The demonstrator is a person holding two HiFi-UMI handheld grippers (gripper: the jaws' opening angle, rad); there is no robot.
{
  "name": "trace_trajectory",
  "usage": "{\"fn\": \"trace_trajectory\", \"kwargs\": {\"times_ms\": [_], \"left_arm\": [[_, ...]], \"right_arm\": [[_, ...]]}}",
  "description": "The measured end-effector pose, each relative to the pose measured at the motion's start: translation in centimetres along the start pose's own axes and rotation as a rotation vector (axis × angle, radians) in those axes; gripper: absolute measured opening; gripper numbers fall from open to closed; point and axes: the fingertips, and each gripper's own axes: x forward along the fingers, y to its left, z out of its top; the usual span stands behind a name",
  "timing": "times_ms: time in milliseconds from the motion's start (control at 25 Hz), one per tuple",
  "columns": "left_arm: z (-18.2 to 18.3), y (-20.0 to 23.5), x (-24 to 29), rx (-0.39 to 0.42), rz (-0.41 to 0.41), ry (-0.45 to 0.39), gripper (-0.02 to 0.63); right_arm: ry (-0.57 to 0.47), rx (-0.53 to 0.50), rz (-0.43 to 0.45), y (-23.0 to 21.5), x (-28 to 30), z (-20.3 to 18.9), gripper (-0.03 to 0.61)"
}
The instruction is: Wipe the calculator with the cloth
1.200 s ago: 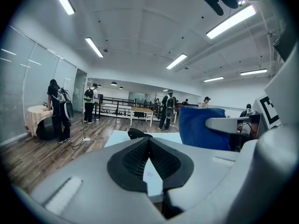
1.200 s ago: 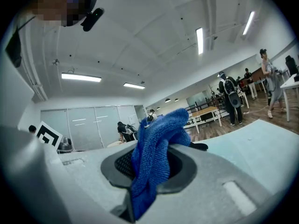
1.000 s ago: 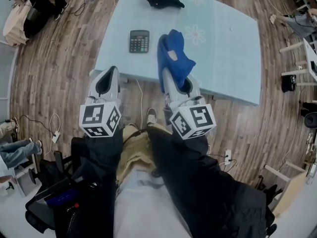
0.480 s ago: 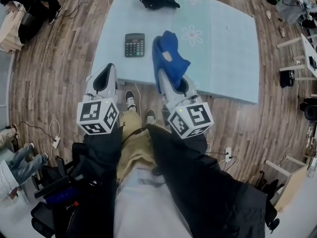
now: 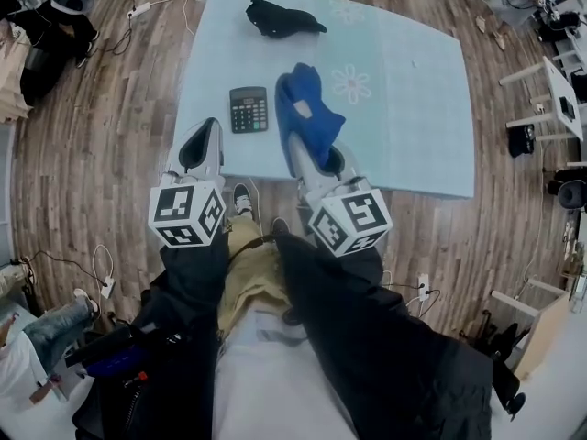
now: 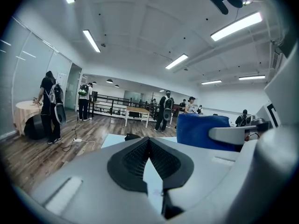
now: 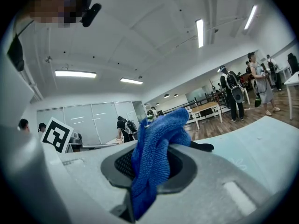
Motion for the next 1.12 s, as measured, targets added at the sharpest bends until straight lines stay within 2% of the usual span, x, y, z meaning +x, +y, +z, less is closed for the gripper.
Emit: {"fn": "trace_trajectory", "kwargs": {"times_ms": [400, 680, 880, 1120], "left_arm": [[-0.9, 7.2, 3.8, -0.062, -0.017, 0.063, -0.005], [-2.8, 12.2, 6.6, -0.112, -0.049, 0.129, -0.005], [-4.4, 13.1, 7.9, -0.123, -0.063, 0.167, -0.005], [-7.0, 13.7, 8.8, -0.132, -0.028, 0.239, -0.005]], "right_arm": [[0.071, 0.002, -0.060, -0.1, 7.7, -1.0, 0.067], [0.157, 0.030, -0.126, 0.0, 12.4, -3.9, 0.067], [0.205, 0.050, -0.157, -0.6, 12.7, -5.9, 0.067], [0.276, 0.078, -0.179, -3.1, 13.1, -8.2, 0.067]]}}
